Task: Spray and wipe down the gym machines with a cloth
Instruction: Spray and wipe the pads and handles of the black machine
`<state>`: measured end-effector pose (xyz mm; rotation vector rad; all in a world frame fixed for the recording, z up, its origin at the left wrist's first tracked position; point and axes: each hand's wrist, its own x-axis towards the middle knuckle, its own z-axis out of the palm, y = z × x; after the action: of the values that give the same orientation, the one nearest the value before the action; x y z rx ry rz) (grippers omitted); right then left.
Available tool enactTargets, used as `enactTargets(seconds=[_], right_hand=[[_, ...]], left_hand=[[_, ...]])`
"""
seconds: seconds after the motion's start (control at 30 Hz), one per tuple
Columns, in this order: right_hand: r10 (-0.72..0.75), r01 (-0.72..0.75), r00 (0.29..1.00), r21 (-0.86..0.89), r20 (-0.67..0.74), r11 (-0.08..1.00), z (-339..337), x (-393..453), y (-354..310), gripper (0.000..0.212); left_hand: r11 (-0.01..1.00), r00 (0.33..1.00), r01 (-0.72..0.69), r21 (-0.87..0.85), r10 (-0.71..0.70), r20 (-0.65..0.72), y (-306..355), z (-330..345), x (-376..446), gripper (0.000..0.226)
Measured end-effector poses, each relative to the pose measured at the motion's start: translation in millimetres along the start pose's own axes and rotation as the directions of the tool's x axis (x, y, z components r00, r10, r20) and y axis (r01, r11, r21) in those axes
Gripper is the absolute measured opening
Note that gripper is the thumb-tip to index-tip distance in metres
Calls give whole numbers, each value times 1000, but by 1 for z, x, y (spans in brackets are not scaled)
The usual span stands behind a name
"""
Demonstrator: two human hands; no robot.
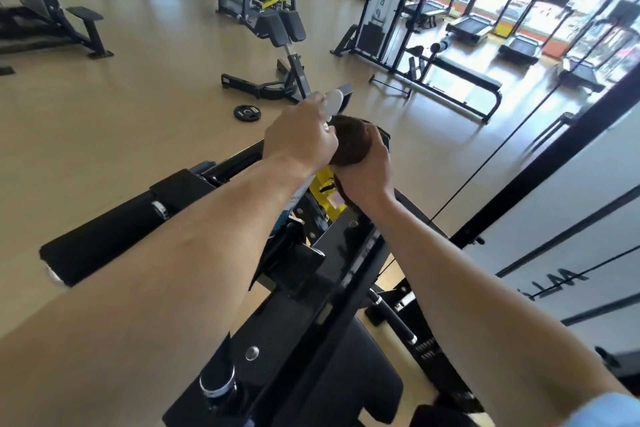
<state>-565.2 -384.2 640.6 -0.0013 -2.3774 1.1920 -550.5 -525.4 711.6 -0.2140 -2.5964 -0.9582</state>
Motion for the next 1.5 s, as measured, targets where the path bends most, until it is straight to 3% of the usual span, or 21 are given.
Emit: enactTargets(seconds=[0.3,0.43,0.63,0.77,0.9,1.0,1.27,1.5], right_hand=[[90,-72,973,-92,215,993,-15,-28,61,61],[125,-105,977,-120,171,987,-11,-25,47,58],[-18,21,998,-59,55,998,-6,4,-11,56],[37,-35,994,-16,107,999,-7,-10,18,64],[119,-94,974,-133,191,987,-17,-32,57,69],[144,-117,973,-151,179,982,-14,-32,51,64],[3,1,997,-50,83,999,-7,4,-6,63],[141,-129,971,-70,194,989,-12,-37,61,72]], left_hand=[[1000,996,-5,-5,6,94,-3,7,-3,29],[1000,994,-12,-12,13,105,-2,3,-3,28],[999,997,32,-16,-30,69,2,-5,-2,14],[1000,998,10,-13,-9,57,4,-6,-4,24],[1000,998,8,-17,-6,65,2,-2,-3,23],[1000,999,12,-22,-11,53,-1,-1,-1,23],[999,997,37,-20,-36,65,2,1,-1,13],[1000,998,5,-22,-4,63,1,2,-2,27]])
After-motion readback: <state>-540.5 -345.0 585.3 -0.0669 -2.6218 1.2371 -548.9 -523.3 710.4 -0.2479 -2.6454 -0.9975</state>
